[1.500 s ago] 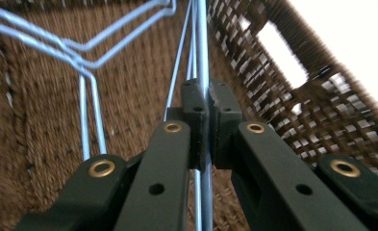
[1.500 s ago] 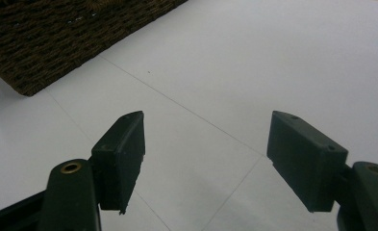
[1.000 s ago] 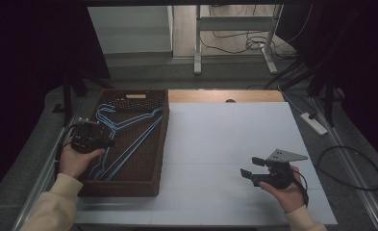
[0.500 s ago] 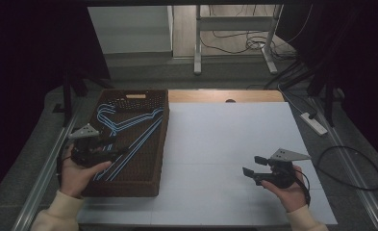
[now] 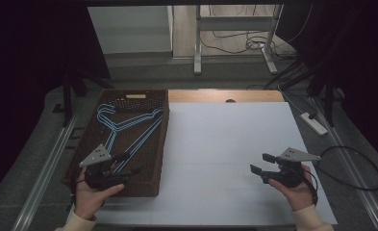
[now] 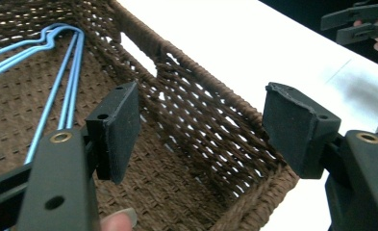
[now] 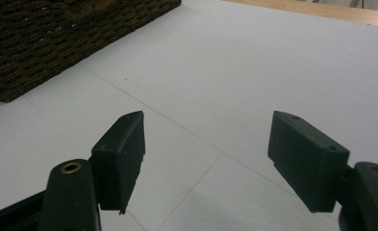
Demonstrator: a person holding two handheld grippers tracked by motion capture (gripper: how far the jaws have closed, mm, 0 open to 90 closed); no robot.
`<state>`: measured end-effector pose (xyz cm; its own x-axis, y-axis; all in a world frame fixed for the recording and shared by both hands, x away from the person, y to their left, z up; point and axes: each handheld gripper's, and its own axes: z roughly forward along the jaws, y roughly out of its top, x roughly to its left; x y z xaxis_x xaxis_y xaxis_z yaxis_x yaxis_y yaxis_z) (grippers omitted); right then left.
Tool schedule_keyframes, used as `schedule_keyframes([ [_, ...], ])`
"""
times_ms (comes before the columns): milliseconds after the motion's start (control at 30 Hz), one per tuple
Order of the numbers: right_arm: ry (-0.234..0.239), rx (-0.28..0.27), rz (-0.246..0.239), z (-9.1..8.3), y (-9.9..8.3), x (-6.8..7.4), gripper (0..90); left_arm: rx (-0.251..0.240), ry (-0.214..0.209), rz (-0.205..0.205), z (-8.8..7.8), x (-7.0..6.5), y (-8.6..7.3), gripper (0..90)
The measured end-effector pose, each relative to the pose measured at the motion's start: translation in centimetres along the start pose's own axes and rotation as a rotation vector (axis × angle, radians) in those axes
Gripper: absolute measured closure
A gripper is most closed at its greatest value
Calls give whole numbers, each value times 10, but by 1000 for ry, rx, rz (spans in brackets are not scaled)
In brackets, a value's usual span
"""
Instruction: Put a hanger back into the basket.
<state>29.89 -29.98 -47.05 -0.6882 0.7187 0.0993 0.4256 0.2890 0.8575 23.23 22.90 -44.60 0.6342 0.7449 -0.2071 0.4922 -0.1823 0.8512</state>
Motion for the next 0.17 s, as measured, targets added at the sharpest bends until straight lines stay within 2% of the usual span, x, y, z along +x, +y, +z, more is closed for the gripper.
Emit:
schedule_keyframes([
  [167, -6, -3, -12, -2, 2, 1, 299, -8, 0, 8, 1, -2, -1, 303],
])
